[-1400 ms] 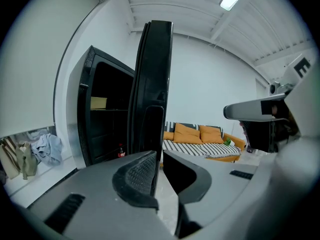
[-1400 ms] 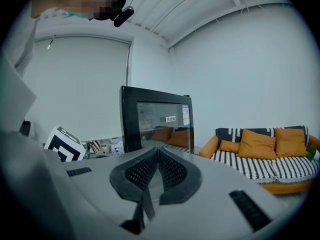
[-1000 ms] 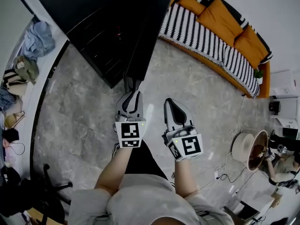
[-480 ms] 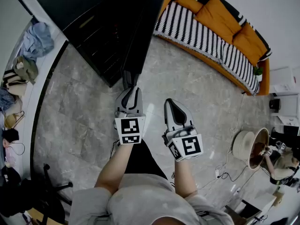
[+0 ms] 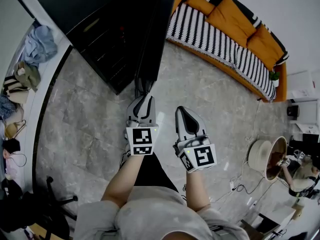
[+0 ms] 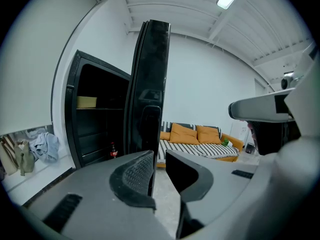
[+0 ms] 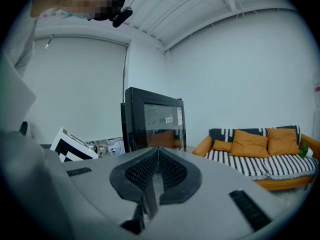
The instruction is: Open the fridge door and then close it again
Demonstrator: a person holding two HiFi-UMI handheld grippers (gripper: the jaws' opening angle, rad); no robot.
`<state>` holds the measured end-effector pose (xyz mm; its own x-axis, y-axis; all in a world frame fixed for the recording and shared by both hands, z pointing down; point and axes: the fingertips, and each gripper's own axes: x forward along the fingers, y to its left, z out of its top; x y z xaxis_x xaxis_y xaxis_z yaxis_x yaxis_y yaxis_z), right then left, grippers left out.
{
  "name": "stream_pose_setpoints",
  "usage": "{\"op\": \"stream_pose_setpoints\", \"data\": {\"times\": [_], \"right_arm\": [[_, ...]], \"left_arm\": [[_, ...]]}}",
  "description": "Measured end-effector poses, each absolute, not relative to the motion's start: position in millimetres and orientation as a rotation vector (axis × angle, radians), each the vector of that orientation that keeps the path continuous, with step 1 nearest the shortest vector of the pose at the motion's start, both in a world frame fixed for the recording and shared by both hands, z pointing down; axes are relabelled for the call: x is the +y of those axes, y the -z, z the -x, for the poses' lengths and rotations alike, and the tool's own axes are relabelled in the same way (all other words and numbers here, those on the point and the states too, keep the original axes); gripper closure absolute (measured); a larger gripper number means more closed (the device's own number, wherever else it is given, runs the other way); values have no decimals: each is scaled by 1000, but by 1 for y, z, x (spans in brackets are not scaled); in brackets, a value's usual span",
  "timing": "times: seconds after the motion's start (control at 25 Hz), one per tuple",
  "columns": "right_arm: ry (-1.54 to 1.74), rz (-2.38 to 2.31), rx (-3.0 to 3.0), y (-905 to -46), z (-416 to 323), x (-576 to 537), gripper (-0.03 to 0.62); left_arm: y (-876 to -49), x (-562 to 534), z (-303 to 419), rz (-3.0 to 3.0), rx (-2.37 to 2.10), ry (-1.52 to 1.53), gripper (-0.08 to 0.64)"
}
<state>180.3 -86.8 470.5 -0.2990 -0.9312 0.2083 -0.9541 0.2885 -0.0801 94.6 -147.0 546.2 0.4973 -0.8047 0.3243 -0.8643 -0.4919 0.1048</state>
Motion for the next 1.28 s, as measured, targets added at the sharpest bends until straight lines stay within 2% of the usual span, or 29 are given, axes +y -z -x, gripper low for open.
{"op": "stream_pose_setpoints", "data": {"times": [0.2,0.36,1.28], "right_arm": [[-288,-1772,-2433,-470,-177,-91,575],[-286,-1751,-2447,-469,-170,-94,575],[-276,-1661,-2495,-467,-147,-117,575]], "left_arm": [[-546,-149,-91,-2495,-1413,-345,490],[-545,-153,-79,-2483,-1440,-351,529],[-545,-202,15,-2324,-1618,-294,522]]}}
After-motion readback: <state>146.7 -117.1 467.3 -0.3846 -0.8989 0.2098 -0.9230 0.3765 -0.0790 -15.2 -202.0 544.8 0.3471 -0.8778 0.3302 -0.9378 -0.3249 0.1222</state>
